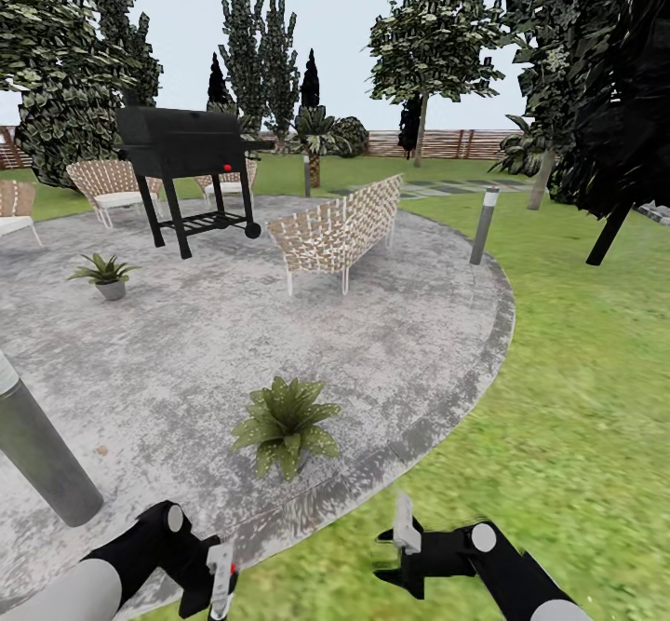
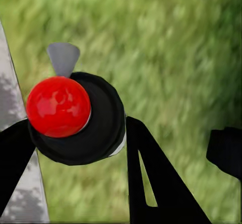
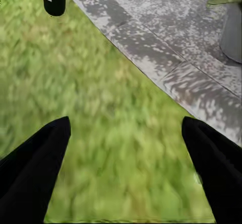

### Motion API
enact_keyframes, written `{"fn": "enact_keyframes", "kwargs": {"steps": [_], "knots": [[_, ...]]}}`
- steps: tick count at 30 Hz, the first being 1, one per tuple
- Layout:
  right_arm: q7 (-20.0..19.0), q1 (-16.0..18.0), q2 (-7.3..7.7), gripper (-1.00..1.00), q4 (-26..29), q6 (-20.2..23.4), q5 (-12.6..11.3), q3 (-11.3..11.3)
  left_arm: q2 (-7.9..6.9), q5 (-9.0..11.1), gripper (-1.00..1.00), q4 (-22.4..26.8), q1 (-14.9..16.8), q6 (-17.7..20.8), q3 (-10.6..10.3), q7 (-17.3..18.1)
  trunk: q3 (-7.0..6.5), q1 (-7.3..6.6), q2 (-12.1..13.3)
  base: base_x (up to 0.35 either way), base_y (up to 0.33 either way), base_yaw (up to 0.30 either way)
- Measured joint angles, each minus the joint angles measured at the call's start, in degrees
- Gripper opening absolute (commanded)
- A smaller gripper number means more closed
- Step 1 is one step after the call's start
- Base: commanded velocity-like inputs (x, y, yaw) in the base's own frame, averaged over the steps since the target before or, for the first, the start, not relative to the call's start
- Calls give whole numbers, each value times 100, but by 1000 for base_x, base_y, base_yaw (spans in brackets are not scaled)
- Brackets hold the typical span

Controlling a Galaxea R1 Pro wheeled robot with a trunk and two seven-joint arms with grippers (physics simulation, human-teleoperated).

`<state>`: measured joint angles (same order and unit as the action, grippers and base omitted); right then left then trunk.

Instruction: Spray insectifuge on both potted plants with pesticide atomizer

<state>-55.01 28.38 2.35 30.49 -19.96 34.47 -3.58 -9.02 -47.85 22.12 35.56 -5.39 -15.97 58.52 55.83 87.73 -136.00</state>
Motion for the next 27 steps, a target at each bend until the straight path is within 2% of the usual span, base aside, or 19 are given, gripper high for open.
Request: {"fn": "enact_keyframes", "kwargs": {"steps": [2,4,5,7,10,11,12,13,14,16,17,18,19,20,21,22,23,24,27], "knots": [[8,-1,101,100,-149,0,-2,15,-59,12,-100,1,-55,-2,23,-2,0,0,0,0,0,0],[23,-1,141,100,-200,-1,-5,20,-64,28,-100,-4,-85,6,45,-52,0,0,0,0,0,0],[110,-3,154,100,-235,-3,-5,21,-49,58,-100,-4,-110,9,53,-81,0,0,0,0,0,0],[543,-8,182,100,-489,-6,-12,22,-26,248,-100,-4,-144,12,66,-167,0,0,0,0,0,0],[2099,-16,196,100,-1492,-33,-28,31,-17,1145,-100,-66,-202,12,68,-686,1,0,0,0,0,0],[2532,-20,191,100,-1789,-80,-33,31,-6,1442,-100,-247,-242,-1,52,-931,1,0,0,0,0,0],[2797,-23,183,100,-1969,-130,-44,33,8,1642,-100,-405,-260,-7,47,-1107,1,0,0,0,0,0],[3239,-26,175,100,-2186,-253,-142,36,67,1931,-100,-636,-275,-63,41,-1418,1,0,0,0,0,0],[3699,-33,173,100,-2327,-401,-335,41,165,2174,-100,-828,-284,-185,49,-1776,0,0,0,0,0,0],[4269,-69,179,100,-2455,-621,-715,41,301,2425,-100,-1096,-295,-351,47,-2368,0,0,0,0,0,0],[4693,-202,182,100,-2548,-860,-1141,37,427,2681,-100,-1395,-304,-436,74,-3020,1,0,0,0,0,0],[4935,-317,184,100,-2593,-1047,-1422,37,518,2947,-100,-1568,-316,-484,96,-3462,1,0,0,0,0,0],[5065,-387,184,100,-2611,-1163,-1562,37,556,3180,-100,-1640,-352,-519,71,-3701,1,0,0,0,0,0],[5244,-477,182,100,-2626,-1304,-1690,37,587,3532,-100,-1699,-445,-591,50,-3981,1,0,0,0,0,0],[5423,-542,179,100,-2635,-1384,-1775,39,598,3874,-100,-1726,-530,-683,55,-4214,1,0,0,0,0,0],[5557,-574,177,100,-2640,-1416,-1817,39,596,4117,-100,-1738,-580,-757,59,-4366,1,0,0,0,0,0],[5855,-622,163,100,-2645,-1450,-1878,43,568,4533,-100,-1753,-699,-940,74,-4659,1,0,0,0,0,0],[6096,-671,158,100,-2646,-1466,-1916,43,548,4816,-100,-1757,-820,-1113,80,-4876,1,0,0,0,0,0],[6522,-746,147,100,-2642,-1507,-1936,40,519,5286,-100,-1758,-962,-1451,115,-5357,0,0,0,0,0,0]]}}
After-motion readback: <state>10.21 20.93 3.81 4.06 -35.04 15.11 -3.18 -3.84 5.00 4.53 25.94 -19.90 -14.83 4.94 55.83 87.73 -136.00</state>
